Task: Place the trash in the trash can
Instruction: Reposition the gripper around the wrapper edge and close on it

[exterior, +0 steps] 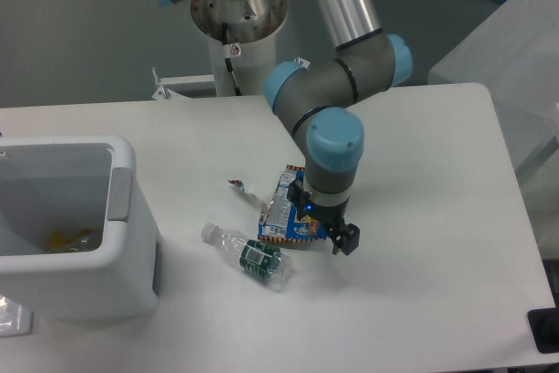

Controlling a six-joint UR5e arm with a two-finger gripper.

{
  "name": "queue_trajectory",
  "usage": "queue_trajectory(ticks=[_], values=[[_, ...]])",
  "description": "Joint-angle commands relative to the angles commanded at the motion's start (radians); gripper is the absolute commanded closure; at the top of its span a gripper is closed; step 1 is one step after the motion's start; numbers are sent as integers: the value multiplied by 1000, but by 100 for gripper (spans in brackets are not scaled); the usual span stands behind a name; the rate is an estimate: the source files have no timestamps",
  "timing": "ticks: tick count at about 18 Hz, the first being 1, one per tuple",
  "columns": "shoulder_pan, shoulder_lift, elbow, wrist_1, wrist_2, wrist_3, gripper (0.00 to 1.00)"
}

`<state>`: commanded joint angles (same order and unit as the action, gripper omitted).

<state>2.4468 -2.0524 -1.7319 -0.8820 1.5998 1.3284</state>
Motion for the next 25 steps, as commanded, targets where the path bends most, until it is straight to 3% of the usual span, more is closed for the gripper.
queue_trajectory(ticks=[4, 12, 25], values=[[-2, -14, 0, 3, 2, 0, 0], [-6, -18, -46, 63, 2, 0, 0], [-8, -15, -58, 64, 5, -3, 0]])
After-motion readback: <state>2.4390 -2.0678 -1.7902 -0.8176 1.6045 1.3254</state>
